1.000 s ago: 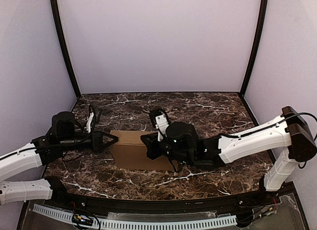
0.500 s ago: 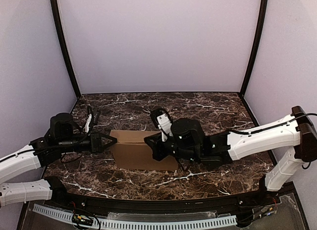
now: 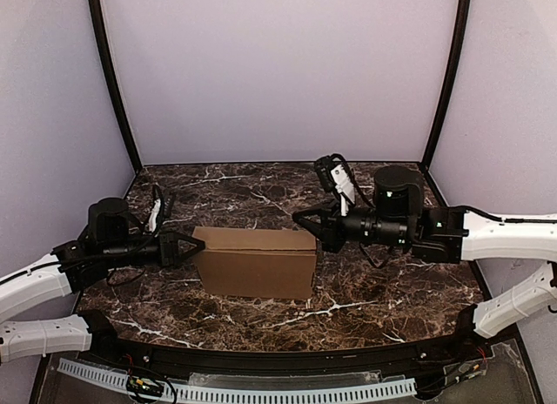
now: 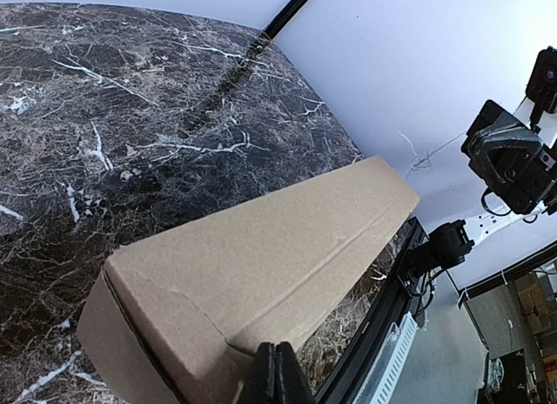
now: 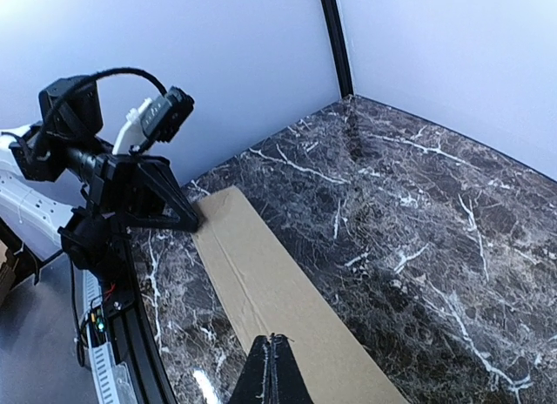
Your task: Fold the paper box
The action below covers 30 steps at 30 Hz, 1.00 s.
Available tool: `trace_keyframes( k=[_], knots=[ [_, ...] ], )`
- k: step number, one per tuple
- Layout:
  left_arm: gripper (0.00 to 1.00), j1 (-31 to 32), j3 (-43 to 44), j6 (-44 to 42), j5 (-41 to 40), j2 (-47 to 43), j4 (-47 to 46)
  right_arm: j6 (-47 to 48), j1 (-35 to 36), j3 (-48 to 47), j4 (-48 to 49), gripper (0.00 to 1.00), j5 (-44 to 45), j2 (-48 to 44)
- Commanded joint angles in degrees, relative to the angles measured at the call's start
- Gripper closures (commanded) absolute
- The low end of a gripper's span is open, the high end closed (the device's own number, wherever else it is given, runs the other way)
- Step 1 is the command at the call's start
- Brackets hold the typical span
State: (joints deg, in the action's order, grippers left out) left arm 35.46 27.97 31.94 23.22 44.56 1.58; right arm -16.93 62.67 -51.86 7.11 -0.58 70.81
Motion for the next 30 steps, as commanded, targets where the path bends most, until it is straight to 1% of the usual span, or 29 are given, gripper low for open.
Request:
trace_keyframes(
  k=[1, 4, 8, 10, 15, 16, 20, 21, 23, 27, 30],
  knots=[
    [0.99, -0.4, -1.0, -0.2, -2.8, 1.2, 8.4, 1.9, -2.6, 4.4, -1.7, 1.00, -8.2, 0.2],
    [0.99, -0.4, -1.2, 0.0, -2.6, 1.4, 8.1, -0.5, -3.8, 11.8, 3.1, 1.00, -7.5, 1.3],
    [0.99, -0.4, -1.4, 0.2, -2.6, 1.8, 7.8, -6.1, -5.9, 22.6, 12.2, 1.00, -10.1, 4.5],
    [0.99, -0.4, -1.2, 0.3, -2.3, 2.2, 7.5, -7.0, -6.0, 24.5, 14.1, 1.00, -10.8, 5.4],
    [0.99, -0.4, 1.9, -0.4, -1.7, 3.2, 8.8, -6.7, -6.0, 25.1, 13.8, 1.00, -10.8, 5.6],
    [0.97, -0.4, 2.8, -0.7, -1.8, 3.3, 9.5, -6.4, -6.0, 25.0, 13.5, 1.00, -10.5, 5.2],
    [0.93, -0.4, 11.0, -4.2, -3.6, 3.7, 16.3, -5.2, -6.1, 23.5, 10.9, 1.00, -9.9, 4.8],
    [0.90, -0.5, 14.0, -4.7, -4.7, 3.9, 17.4, -5.0, -6.1, 23.3, 10.5, 1.00, -9.9, 4.7],
    [0.88, -0.7, 18.4, -6.4, -6.2, 4.4, 20.3, -4.9, -6.1, 22.9, 10.5, 1.00, -10.0, 4.6],
    [0.88, -1.2, 23.7, -10.0, -8.5, 6.3, 24.1, -5.0, -6.1, 22.6, 11.0, 1.00, -10.3, 4.6],
    [0.91, -1.9, 22.9, -10.6, -7.4, 7.6, 22.4, -5.0, -6.1, 22.6, 11.1, 1.00, -10.2, 4.9]
  ],
)
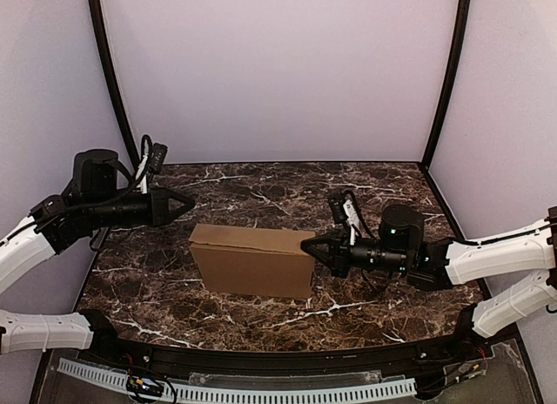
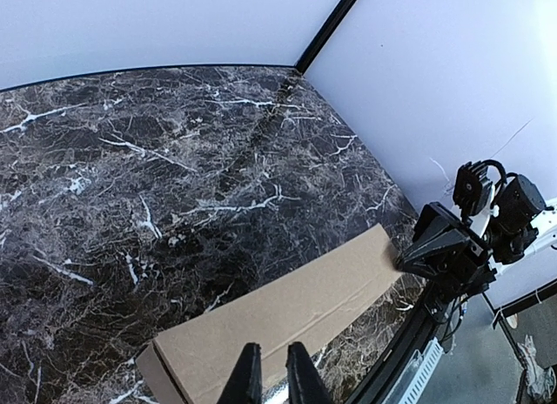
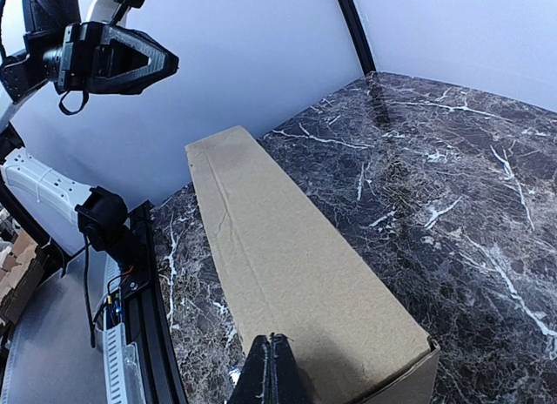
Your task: Fold the paper box
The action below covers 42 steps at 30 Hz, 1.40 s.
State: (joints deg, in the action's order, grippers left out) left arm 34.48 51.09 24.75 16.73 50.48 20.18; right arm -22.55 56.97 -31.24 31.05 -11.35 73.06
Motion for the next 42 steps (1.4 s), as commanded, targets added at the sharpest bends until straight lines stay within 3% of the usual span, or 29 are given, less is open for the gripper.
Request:
trace_keyframes(
  k=[1, 11, 15, 23, 32, 42],
  knots=[
    [0.92, -0.9, -0.9, -3.3, -0.4, 1.9, 2.9, 0.6, -0.4, 1.9, -12.9, 1.00, 0.6, 2.6],
    [0.99, -1.1, -21.4, 5.5, 3.7, 3.8, -12.1, 0.4, -0.4, 1.5, -13.0, 1.00, 0.5, 2.8],
    [0.99, -1.1, -25.1, 6.2, 3.1, -0.3, -10.6, 0.5, -0.4, 0.9, -13.5, 1.00, 0.6, 2.6],
    [0.99, -1.1, -21.2, 4.9, 1.8, -3.3, -6.4, 1.9, -0.4, -3.0, -15.6, 1.00, 0.5, 2.2],
    [0.99, -1.1, -18.4, 4.2, 2.3, -1.5, -7.0, 7.5, -0.4, -14.3, -22.4, 1.00, 1.2, 0.2],
    [0.96, -1.1, -5.7, 2.6, 3.7, -2.5, 1.8, 13.2, -0.4, -23.6, -29.4, 0.99, 5.4, 0.5]
  ],
)
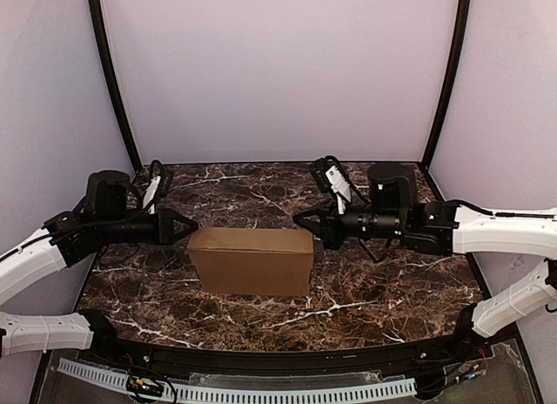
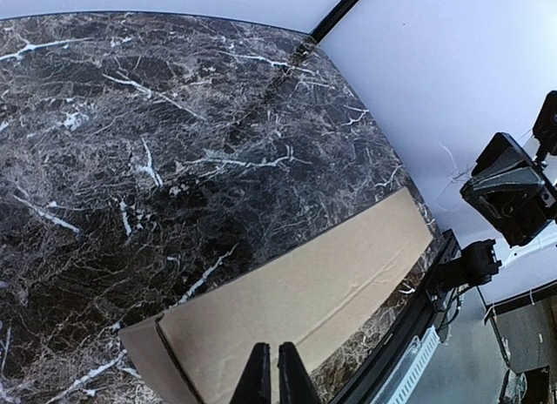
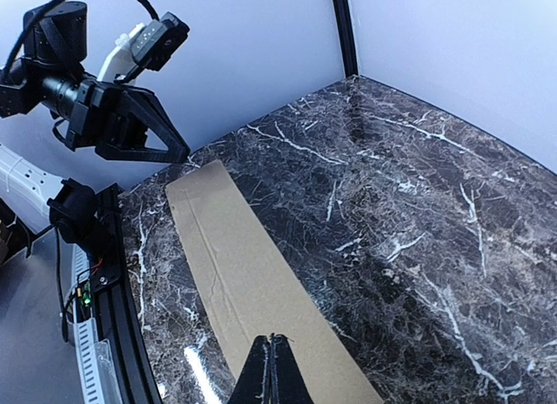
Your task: Fold the paper box
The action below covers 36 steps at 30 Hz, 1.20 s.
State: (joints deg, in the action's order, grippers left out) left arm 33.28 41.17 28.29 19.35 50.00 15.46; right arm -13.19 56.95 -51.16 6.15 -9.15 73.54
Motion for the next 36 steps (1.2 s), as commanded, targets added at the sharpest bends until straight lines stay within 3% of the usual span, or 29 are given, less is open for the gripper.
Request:
trace_keyframes(
  k=[1, 9, 15, 20, 30, 36],
  knots=[
    [0.96, 0.1, 4.7, -0.6, 1.3, -2.4, 7.2, 4.7, -0.4, -4.7, -5.5, 0.98, 4.5, 0.4],
    [0.98, 3.3, 3.7, 7.4, 6.3, -5.9, 10.6, 10.7, -3.6, -13.6, -14.9, 1.00, 2.3, 6.7],
    [0.99, 16.2, -1.0, 17.3, -6.4, -8.0, 12.1, 11.9, -6.7, -17.0, -16.7, 1.00, 0.8, 10.6],
    [0.99, 22.2, -5.0, 22.8, -16.7, -7.4, 14.2, 12.1, -8.3, -20.3, -17.9, 1.00, -1.7, 15.4],
    [0.99, 24.8, -17.0, 30.8, -25.2, -0.9, -1.0, 14.0, -9.0, -30.9, -27.5, 1.00, -11.6, 24.9],
    [0.99, 25.1, -23.3, 36.7, -30.9, -1.8, -10.0, 15.7, -9.0, -34.9, -33.1, 1.00, -15.1, 28.7]
  ],
)
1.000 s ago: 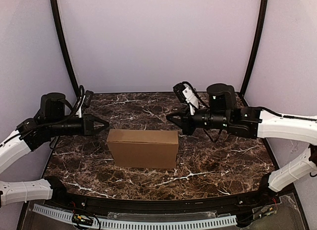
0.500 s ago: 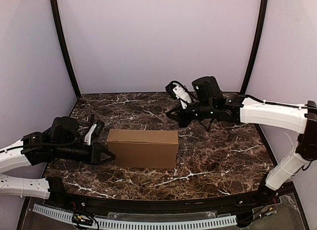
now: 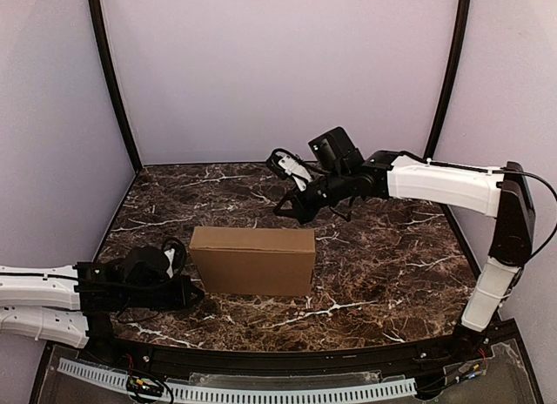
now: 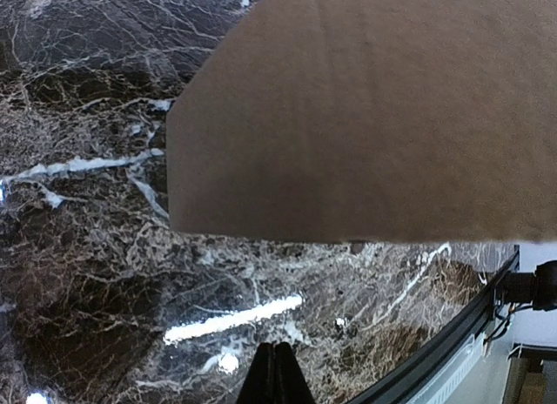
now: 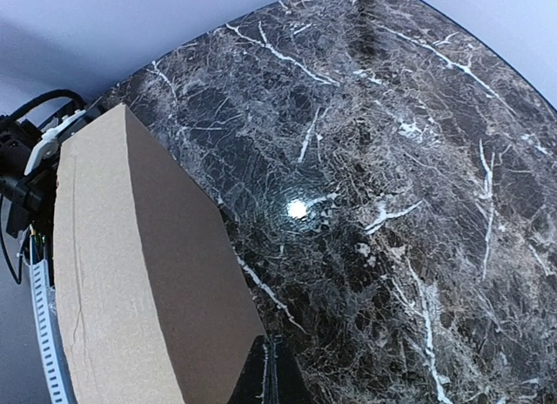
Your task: Fold the paper box
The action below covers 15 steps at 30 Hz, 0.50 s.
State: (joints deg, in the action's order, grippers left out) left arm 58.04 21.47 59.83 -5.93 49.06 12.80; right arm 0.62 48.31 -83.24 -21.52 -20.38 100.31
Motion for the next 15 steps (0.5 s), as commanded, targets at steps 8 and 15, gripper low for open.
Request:
trace_keyframes(
  k=[8, 15],
  knots=[
    [0.99, 0.2, -7.2, 4.7, -10.7, -0.8, -20.1, 2.5, 0.5, -2.3, -7.3, 1.00, -7.2, 2.8],
    [0.99, 0.2, -7.1, 3.9, -6.5, 6.7, -29.8, 2.6, 1.4, -1.0, -7.8, 1.00, -8.5, 2.0]
  ],
)
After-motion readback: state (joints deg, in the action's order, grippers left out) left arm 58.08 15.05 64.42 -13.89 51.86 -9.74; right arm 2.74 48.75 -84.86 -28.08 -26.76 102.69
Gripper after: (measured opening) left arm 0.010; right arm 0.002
